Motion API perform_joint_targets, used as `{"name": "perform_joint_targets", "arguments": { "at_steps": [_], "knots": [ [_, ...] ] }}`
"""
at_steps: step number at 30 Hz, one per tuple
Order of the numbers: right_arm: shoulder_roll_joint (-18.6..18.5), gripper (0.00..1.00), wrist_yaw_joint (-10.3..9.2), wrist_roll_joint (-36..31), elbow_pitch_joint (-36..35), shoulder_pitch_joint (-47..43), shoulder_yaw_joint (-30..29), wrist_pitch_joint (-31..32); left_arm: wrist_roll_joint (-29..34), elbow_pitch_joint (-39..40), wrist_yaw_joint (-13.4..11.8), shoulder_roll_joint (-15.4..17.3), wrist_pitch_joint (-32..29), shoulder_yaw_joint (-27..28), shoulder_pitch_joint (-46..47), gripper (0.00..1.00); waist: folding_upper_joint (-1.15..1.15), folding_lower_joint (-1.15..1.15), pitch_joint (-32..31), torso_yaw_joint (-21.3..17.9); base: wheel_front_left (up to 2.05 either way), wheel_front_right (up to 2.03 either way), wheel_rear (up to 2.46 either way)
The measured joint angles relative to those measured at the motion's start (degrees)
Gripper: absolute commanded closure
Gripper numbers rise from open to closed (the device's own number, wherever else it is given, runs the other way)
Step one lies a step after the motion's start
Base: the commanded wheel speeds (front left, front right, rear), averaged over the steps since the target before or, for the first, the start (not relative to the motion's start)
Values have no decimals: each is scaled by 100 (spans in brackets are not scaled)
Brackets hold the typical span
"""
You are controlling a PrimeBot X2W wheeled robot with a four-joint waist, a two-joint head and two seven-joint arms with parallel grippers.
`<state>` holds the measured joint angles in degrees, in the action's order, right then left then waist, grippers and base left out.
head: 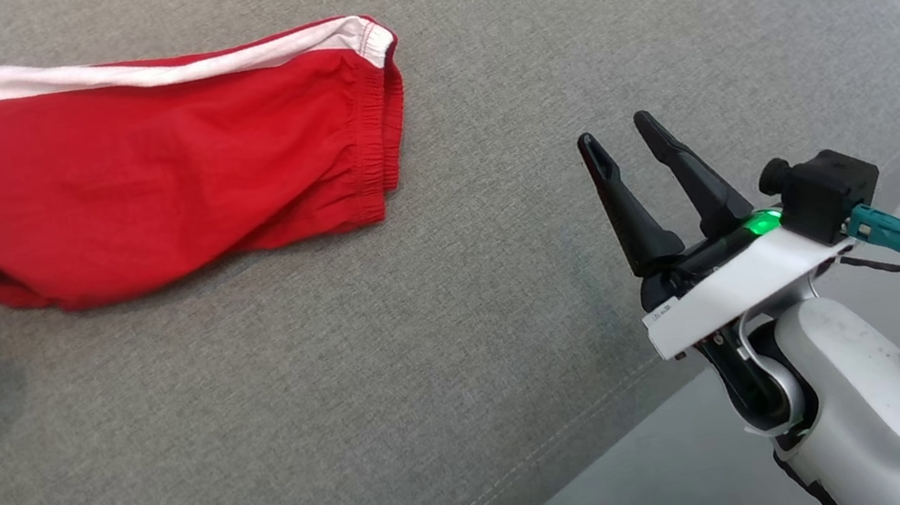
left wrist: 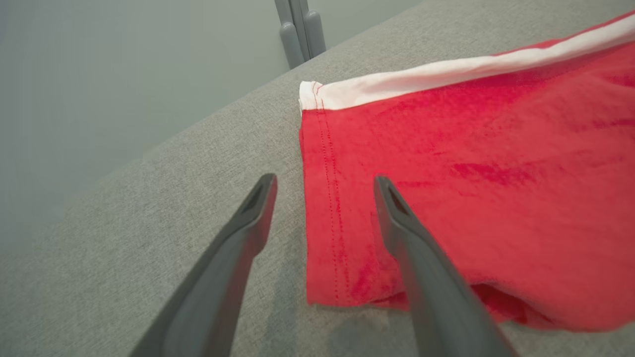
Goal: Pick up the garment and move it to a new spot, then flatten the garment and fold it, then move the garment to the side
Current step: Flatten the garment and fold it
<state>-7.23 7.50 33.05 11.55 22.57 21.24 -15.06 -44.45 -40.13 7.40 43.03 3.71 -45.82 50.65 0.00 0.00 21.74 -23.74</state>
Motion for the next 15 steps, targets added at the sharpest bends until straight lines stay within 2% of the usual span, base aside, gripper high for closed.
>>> {"name": "perform_joint_targets", "arguments": {
  "at_steps": [5, 12, 15],
  "knots": [
    [46, 0, 0, 12, 47, 4, 20, 0, -458, -149, 1, 71, -555, -257, 76, 0, 0, 0, 59, -135, 0, 0, 0],
    [62, 0, 0, 23, 68, 4, 26, 0, -570, -443, 2, 188, -1020, -577, 232, 0, 0, 0, 95, -215, 0, 0, 0],
    [59, 0, 0, 25, 92, 4, 34, 0, -825, -511, 2, 164, -1244, -583, 277, 0, 0, 0, 78, -206, 0, 0, 0]
  ]
}}
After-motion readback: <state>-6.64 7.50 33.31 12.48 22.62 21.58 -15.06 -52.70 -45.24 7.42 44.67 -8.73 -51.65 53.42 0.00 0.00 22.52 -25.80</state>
